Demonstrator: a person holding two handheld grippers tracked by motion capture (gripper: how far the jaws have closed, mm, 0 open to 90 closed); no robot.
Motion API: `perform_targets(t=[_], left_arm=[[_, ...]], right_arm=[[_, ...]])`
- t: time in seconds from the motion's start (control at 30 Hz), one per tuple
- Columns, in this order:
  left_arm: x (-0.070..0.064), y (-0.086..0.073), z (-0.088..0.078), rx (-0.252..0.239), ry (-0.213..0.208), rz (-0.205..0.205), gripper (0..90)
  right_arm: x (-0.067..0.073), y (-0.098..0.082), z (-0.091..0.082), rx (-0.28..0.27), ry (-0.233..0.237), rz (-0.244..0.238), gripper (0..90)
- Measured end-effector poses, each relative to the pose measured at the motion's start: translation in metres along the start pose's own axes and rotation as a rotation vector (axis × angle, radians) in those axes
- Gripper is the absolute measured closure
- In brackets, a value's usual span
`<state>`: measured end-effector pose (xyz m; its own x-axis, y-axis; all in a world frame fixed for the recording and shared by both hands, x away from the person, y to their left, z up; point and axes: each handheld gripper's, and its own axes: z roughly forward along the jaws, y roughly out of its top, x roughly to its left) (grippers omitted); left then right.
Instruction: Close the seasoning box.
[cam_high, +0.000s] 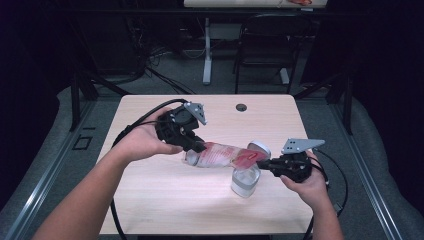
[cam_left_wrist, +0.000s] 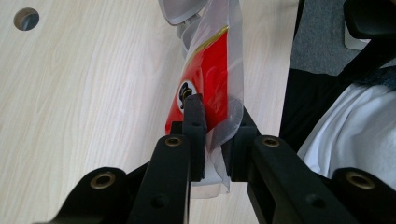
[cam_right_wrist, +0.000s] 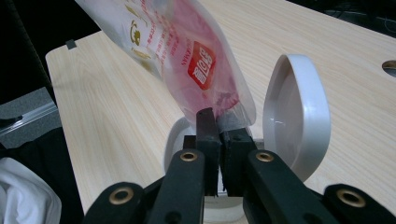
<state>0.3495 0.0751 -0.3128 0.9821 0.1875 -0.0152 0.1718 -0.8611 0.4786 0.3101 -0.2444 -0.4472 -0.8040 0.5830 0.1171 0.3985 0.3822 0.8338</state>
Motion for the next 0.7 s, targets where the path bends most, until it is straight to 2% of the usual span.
perform_targets(t=[0.7], left_arm=[[-0.0008,0.0027,-0.0013,-0.003,-0.005,0.003,81.6]], right_arm=[[0.0000,0.0002,-0.0029,0.001,0.012,-0.004,87.7]])
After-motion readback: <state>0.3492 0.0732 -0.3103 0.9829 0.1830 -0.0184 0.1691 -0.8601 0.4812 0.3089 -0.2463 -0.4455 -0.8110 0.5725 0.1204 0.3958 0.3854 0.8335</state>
